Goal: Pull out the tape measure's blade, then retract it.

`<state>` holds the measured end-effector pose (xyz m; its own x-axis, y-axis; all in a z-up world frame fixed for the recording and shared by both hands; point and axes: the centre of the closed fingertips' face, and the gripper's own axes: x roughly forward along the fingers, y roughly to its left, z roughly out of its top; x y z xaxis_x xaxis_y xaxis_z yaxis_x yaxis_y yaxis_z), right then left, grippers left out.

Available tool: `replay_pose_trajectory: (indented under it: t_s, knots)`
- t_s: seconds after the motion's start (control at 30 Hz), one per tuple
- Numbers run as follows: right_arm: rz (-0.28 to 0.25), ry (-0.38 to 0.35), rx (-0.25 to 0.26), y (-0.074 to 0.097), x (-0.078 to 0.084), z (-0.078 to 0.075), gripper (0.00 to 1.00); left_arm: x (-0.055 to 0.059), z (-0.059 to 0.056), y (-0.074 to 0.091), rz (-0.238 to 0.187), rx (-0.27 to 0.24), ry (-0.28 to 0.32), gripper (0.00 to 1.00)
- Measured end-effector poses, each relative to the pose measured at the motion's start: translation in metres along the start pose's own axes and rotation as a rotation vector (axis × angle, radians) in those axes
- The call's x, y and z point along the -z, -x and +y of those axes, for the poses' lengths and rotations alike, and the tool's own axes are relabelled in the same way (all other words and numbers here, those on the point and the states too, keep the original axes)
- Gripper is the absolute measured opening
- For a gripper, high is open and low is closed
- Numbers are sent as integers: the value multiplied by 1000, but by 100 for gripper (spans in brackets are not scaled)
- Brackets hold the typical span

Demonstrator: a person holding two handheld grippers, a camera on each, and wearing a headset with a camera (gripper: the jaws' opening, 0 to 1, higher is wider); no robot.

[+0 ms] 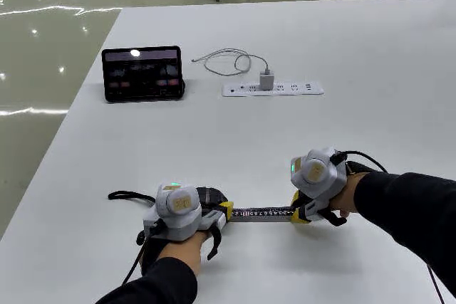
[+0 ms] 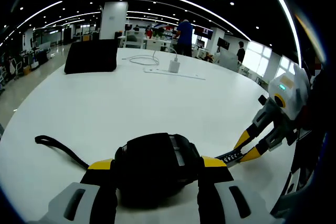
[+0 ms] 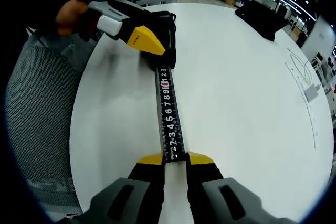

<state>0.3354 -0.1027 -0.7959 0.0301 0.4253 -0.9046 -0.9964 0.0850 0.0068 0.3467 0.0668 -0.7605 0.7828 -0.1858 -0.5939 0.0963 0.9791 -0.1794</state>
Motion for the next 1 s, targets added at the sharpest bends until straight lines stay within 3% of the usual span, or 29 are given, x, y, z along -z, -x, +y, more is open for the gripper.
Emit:
replay_pose_trajectory:
  t_s: [1.0]
  knots:
    - [-62, -28, 18, -8, -20, 2, 11, 0, 0, 0, 8, 4, 8, 58]
